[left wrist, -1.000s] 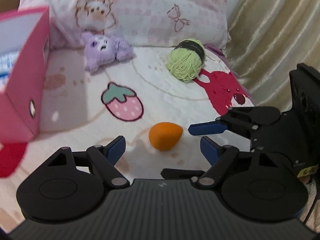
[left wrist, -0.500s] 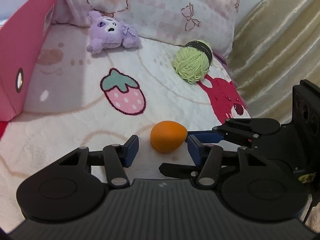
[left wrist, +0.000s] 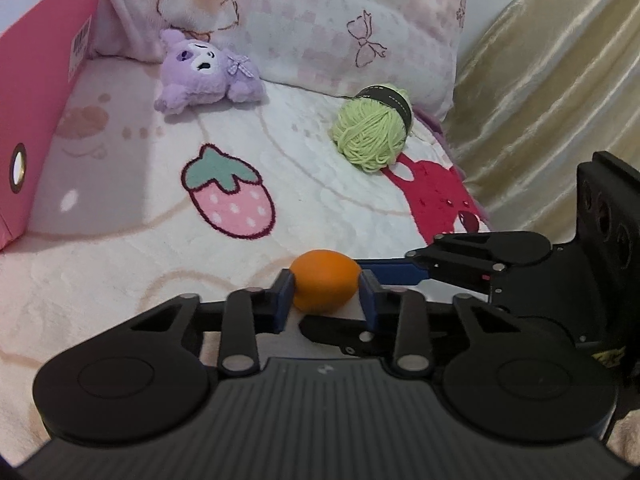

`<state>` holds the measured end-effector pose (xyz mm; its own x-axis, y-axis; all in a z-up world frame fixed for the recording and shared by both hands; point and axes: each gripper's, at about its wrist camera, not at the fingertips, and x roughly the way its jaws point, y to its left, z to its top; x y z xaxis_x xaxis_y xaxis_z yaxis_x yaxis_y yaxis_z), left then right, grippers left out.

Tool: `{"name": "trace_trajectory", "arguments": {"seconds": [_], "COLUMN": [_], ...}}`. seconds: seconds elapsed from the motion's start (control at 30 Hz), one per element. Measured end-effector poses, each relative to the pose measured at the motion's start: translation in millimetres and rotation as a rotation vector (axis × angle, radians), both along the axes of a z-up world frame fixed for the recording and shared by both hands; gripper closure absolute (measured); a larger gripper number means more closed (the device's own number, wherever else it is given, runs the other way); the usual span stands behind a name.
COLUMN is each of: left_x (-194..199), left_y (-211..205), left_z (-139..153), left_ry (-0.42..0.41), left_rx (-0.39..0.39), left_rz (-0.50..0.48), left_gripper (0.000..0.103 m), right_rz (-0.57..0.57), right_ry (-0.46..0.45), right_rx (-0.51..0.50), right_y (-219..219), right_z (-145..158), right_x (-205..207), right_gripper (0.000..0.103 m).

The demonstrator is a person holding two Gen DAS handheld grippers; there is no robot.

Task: Organize objects
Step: 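Close the left gripper on the orange sponge while the right gripper closes beside it, then lift the orange sponge with the left gripper and carry it toward the pink box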

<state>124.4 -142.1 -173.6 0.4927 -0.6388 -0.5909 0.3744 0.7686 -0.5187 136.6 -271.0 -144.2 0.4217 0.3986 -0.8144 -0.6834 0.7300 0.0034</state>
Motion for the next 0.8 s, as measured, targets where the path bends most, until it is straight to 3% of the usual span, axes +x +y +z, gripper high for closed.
{"name": "trace_trajectory", "arguments": {"seconds": [0.1, 0.4, 0.57, 0.8], "left_x": [-1, 2, 7, 6], "left_y": [-2, 5, 11, 13], "left_z": [-2, -4, -7, -5], "left_ry": [-0.012, 0.018, 0.078, 0.083], "left_rx": [0.019, -0.027, -0.06, -0.043], "left_rz": [0.005, 0.011, 0.017, 0.006], "left_gripper": [0.073, 0.074, 0.074, 0.074], "right_rz": [-0.005, -0.008, 0.008, 0.02], "right_ry": [-0.004, -0.014, -0.024, -0.013], "right_rx": [-0.001, -0.013, -0.042, -0.027], "right_y": [1, 8, 15, 16], "right_z": [-1, 6, 7, 9], "right_x": [2, -2, -5, -7], "right_gripper": [0.049, 0.051, 0.051, 0.051]}}
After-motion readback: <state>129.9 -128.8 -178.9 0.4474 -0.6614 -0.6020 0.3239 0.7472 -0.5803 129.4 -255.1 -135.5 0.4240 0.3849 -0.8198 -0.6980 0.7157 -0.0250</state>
